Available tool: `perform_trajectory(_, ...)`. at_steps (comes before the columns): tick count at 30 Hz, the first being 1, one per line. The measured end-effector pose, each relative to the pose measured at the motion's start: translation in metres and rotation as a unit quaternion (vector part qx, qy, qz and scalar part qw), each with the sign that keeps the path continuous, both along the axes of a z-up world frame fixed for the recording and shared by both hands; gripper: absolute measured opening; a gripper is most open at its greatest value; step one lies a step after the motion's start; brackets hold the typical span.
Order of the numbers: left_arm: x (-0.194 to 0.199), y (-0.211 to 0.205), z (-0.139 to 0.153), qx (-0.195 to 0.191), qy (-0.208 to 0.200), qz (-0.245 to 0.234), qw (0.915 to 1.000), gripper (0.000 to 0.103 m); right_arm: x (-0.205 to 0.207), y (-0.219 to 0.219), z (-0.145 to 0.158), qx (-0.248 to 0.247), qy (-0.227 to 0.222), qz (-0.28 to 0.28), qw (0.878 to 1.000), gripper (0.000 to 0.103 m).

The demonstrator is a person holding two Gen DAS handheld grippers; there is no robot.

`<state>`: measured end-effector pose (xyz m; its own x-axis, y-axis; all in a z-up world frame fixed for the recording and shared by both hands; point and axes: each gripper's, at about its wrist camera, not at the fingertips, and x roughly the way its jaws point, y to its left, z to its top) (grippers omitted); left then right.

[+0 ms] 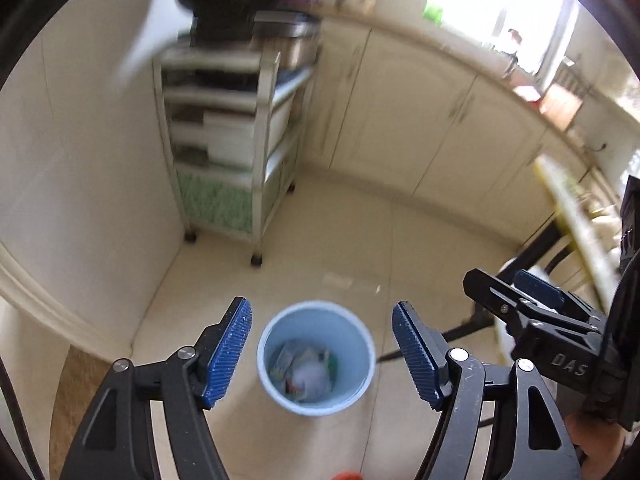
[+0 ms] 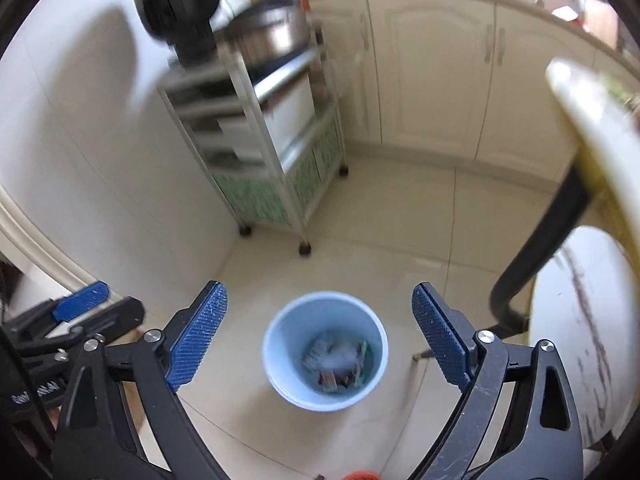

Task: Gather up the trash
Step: 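Carry the packet and bag to the blue bin and open both tools, then move both tools back over the table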

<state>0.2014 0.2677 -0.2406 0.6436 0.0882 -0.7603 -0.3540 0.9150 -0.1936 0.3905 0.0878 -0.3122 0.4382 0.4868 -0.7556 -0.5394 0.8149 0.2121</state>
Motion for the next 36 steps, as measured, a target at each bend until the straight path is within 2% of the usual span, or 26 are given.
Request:
perform_trajectory(4, -0.029, -0.042, 0.053, 0.04, -0.067, -0.017, 0.9968, 0.079, -0.022, -0.041, 0.066, 0.035, -0.061, -0.028, 0.997, 0.1)
perform_trajectory(7, -0.044, -0.087, 0.091, 0.067, -0.119, -0.04, 0.9898, 0.089, -0.036, -0.075, 0.108, 0.048, -0.101, -0.054, 0.992, 0.103)
perform_trajectory(9, -0.047, -0.114, 0.105, 0.077, -0.139, -0.06, 0.9854, 0.093, -0.044, -0.106, 0.134, 0.059, -0.12, -0.068, 0.989, 0.103)
perform_trajectory(13, -0.037, -0.177, 0.114, 0.089, -0.149, -0.116, 0.9779, 0.093, -0.048, -0.175, 0.166, 0.051, -0.148, -0.106, 0.982, 0.103)
perform_trajectory(17, -0.01, -0.237, 0.113, 0.086, -0.133, -0.171, 0.9725, 0.093, -0.041, -0.248, 0.181, 0.005, -0.17, -0.162, 0.972, 0.103)
perform_trajectory(20, 0.017, -0.277, 0.105, 0.089, -0.111, -0.207, 0.968, 0.093, -0.03, -0.293, 0.181, -0.026, -0.169, -0.196, 0.966, 0.103)
perform_trajectory(25, 0.078, -0.334, 0.098, 0.103, -0.068, -0.244, 0.9618, 0.093, -0.006, -0.369, 0.164, -0.064, -0.136, -0.24, 0.959, 0.103)
perform_trajectory(28, 0.129, -0.337, 0.08, 0.106, -0.046, -0.254, 0.9602, 0.093, 0.01, -0.402, 0.143, -0.085, -0.104, -0.253, 0.958, 0.103)
perform_trajectory(31, 0.172, -0.349, 0.062, 0.094, -0.023, -0.252, 0.9629, 0.091, 0.023, -0.424, 0.127, -0.093, -0.082, -0.257, 0.959, 0.103)
perform_trajectory(34, 0.206, -0.356, 0.05, 0.086, -0.006, -0.248, 0.9649, 0.083, 0.033, -0.44, 0.112, -0.096, -0.065, -0.257, 0.959, 0.103)
perform_trajectory(36, 0.228, -0.351, 0.041, 0.08, 0.002, -0.248, 0.9655, 0.072, 0.042, -0.447, 0.104, -0.09, -0.055, -0.257, 0.961, 0.103)
